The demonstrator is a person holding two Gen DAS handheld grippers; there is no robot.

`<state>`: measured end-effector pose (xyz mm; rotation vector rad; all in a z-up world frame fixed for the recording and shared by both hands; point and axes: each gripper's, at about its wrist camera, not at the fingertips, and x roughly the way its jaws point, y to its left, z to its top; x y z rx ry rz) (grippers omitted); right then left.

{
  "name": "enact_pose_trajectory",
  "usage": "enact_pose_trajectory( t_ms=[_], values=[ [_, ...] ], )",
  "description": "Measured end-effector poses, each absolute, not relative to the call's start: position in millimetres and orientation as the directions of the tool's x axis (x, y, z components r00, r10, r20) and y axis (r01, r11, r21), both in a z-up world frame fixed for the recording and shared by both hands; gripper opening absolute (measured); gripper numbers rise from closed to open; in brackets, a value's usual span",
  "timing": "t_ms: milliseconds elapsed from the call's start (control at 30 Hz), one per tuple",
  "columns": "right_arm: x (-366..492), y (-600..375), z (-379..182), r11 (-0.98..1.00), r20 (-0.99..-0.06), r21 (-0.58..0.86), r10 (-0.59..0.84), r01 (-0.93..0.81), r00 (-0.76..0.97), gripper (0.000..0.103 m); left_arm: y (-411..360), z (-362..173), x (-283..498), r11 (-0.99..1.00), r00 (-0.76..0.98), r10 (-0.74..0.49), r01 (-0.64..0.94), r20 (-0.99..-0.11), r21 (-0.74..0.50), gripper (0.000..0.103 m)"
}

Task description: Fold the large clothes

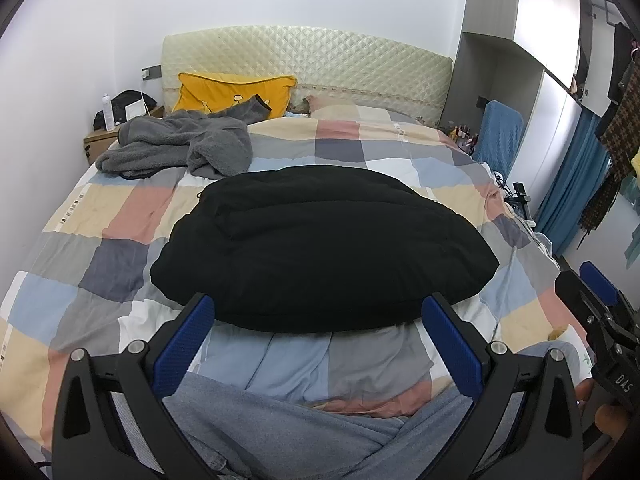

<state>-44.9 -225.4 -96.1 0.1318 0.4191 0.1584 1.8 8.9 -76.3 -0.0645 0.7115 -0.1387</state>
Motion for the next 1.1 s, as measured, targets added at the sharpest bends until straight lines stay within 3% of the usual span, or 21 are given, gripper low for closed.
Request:
enact_pose_trajectory(
  t_ms=[1100],
  values=[
    [-44.7,-225.8,-98.8,0.982,-0.396,0.153,0.165,-0.113,0.903,0.103,6.6,-74.3,0.8,0.986,0.748,-0.168,0.116,-0.642,-0.123,0.103]
  ],
)
